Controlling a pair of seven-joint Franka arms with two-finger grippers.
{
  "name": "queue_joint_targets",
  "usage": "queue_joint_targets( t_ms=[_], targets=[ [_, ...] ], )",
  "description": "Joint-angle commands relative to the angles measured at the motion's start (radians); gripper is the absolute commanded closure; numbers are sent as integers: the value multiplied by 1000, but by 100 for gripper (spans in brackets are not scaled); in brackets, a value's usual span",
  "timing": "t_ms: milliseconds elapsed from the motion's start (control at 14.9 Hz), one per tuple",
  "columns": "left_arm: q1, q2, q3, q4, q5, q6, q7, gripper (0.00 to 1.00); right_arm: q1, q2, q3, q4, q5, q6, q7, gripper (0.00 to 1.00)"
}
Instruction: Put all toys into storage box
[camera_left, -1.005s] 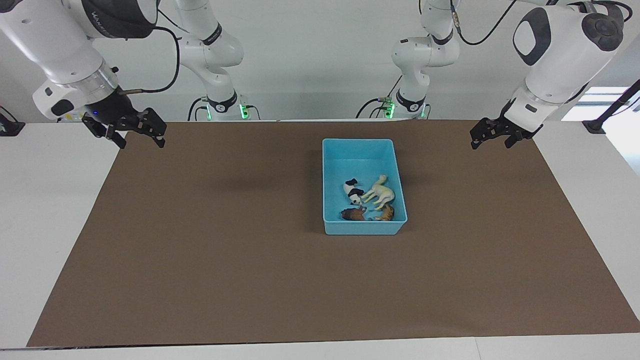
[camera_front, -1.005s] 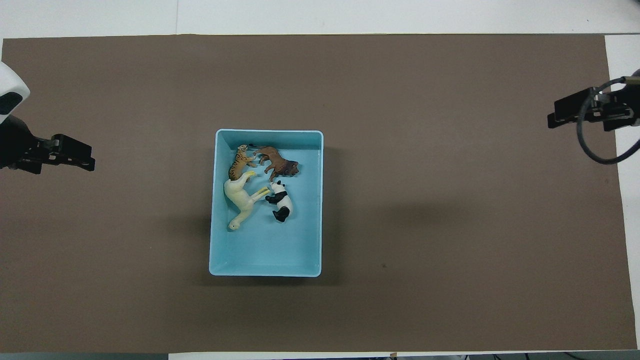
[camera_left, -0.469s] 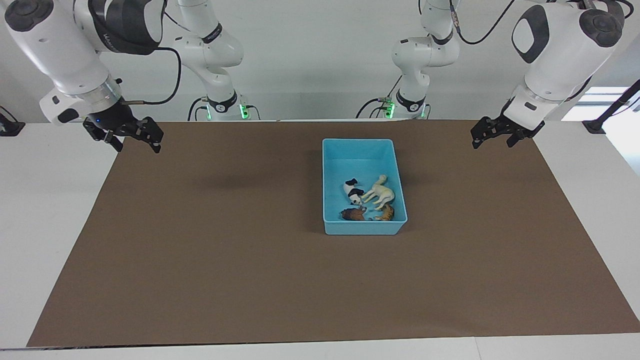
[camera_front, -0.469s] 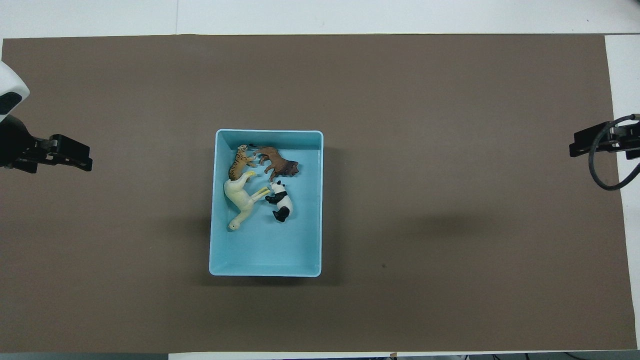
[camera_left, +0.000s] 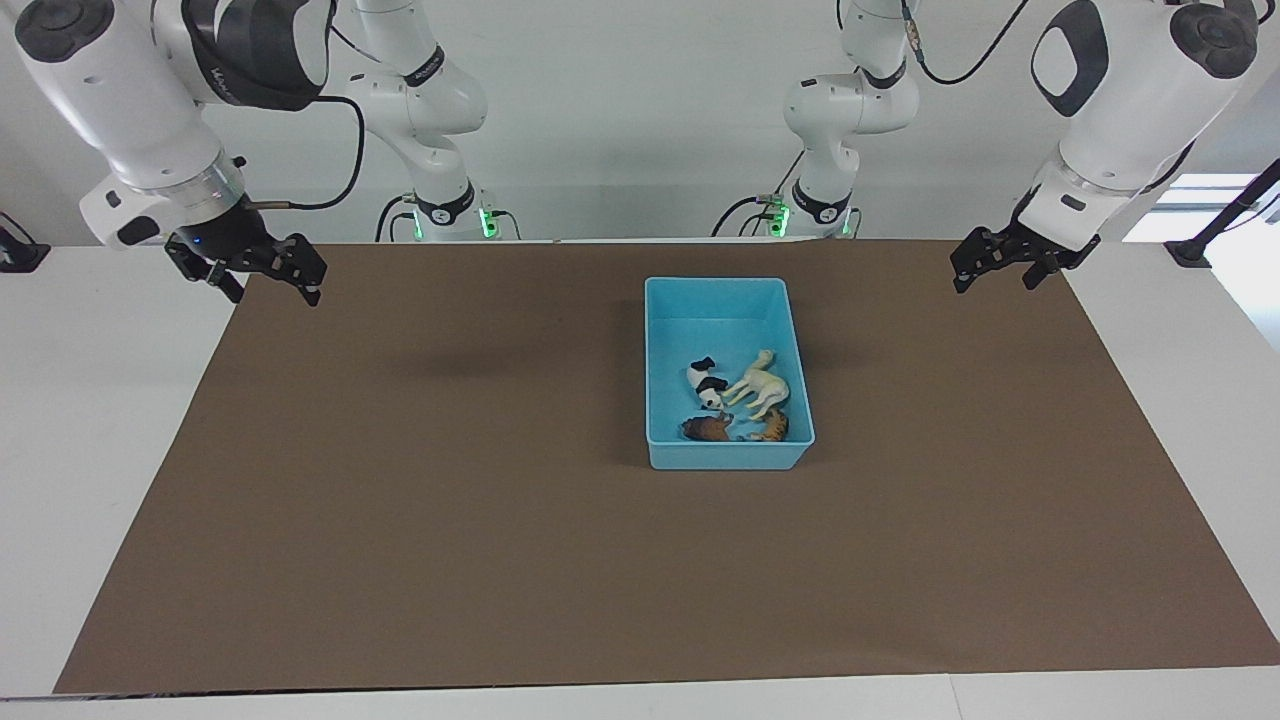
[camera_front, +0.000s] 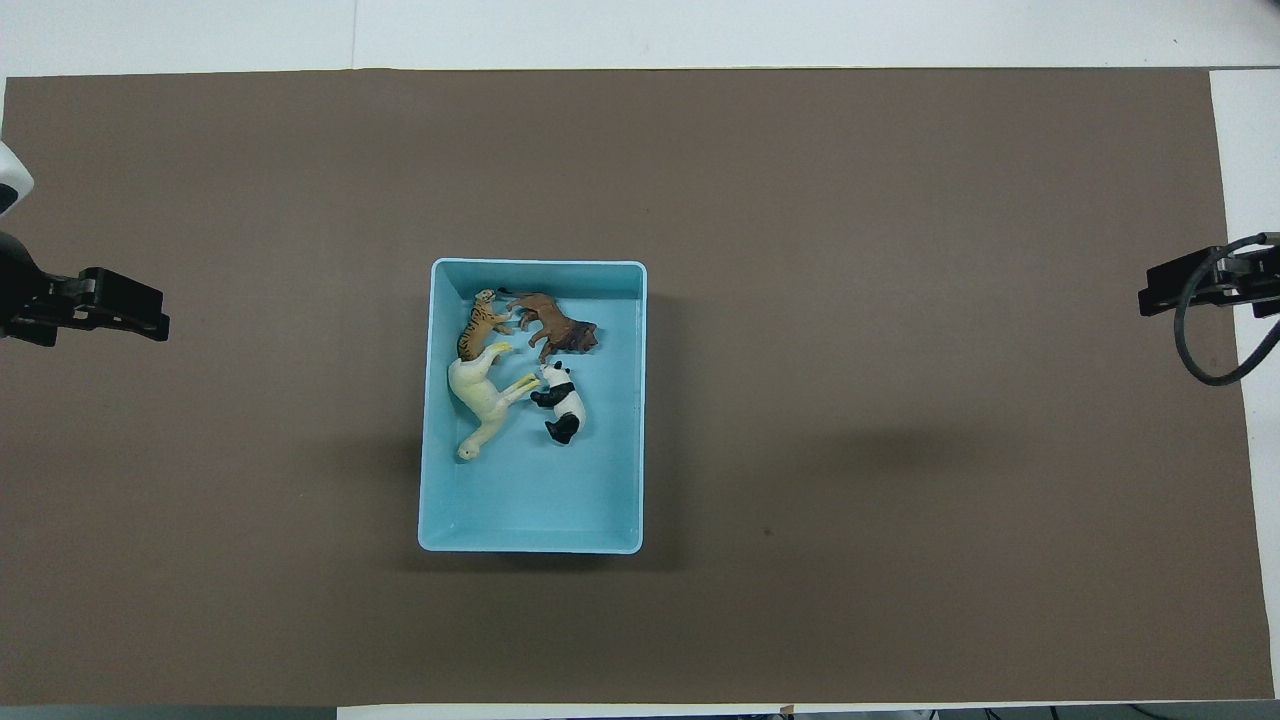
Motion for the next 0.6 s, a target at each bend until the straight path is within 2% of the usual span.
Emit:
queue_joint_targets(
  t_ms=[0,536],
  targets=[
    [-1,-9,-5,1,15,2,4,0,-9,-30,10,-38,-15,25,-68,0],
    [1,-10,-5,2,15,2,7,0,-3,-28,11,-32,-12,11,-67,0]
  ],
)
